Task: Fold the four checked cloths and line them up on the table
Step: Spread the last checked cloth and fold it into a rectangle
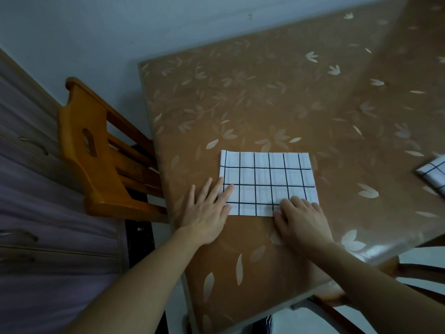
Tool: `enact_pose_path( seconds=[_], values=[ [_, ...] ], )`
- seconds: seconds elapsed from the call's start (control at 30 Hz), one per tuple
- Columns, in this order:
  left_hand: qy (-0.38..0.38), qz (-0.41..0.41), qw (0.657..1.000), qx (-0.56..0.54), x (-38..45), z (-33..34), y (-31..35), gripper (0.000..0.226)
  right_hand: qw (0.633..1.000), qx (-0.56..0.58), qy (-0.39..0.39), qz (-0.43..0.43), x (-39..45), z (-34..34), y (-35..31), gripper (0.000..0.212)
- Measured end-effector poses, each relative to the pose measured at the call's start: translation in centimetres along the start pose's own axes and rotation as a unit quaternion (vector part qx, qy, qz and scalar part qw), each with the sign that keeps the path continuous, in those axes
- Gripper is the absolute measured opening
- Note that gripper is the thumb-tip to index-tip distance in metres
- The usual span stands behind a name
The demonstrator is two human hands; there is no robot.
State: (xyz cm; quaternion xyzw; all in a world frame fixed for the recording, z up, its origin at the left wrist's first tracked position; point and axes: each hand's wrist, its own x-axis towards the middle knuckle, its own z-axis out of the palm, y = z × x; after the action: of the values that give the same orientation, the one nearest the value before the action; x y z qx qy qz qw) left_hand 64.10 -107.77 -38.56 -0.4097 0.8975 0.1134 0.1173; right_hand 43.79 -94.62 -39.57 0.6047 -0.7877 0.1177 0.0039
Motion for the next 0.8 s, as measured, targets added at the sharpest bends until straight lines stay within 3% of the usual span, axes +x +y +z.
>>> enact_pose_path(
  seconds=[0.23, 0.33, 0.4, 0.47, 0.53, 0.7, 0.8],
  values=[
    [0.037, 0.018, 0.999, 0.005, 0.0, 0.1, 1.1, 0.051, 0.987, -0.005, -0.042, -0.156, 0.3, -0.9, 1.0, 0.030],
    [0.024, 0.014, 1.000, -0.008, -0.1, -0.1, 1.1, 0.051, 0.975, -0.034, -0.028, -0.216, 1.1, -1.0, 2.2, 0.024],
    [0.023, 0.015, 1.000, -0.012, 0.0, -0.4, 1.2, 0.051, 0.964, -0.055, -0.036, -0.257, 1.7, -1.1, 2.6, 0.009],
    [0.028, 0.011, 0.999, -0.020, 0.0, -0.7, 1.5, 0.051, 0.959, -0.055, -0.052, -0.274, 2.2, -1.4, 2.4, 0.020],
    [0.043, 0.010, 0.999, -0.031, -0.2, -1.0, 2.3, 0.049, 0.964, -0.053, -0.061, -0.253, 2.4, -1.8, 1.7, 0.026],
    [0.112, 0.089, 0.988, -0.065, -1.7, -0.8, 3.7, 0.037, 0.985, 0.023, -0.076, -0.152, 1.9, -2.6, -1.3, 0.013],
    [0.175, 0.117, 0.974, -0.089, -1.8, -0.5, 3.8, 0.018, 0.988, 0.086, -0.086, -0.099, 1.3, -3.2, -3.8, 0.023]
  ],
)
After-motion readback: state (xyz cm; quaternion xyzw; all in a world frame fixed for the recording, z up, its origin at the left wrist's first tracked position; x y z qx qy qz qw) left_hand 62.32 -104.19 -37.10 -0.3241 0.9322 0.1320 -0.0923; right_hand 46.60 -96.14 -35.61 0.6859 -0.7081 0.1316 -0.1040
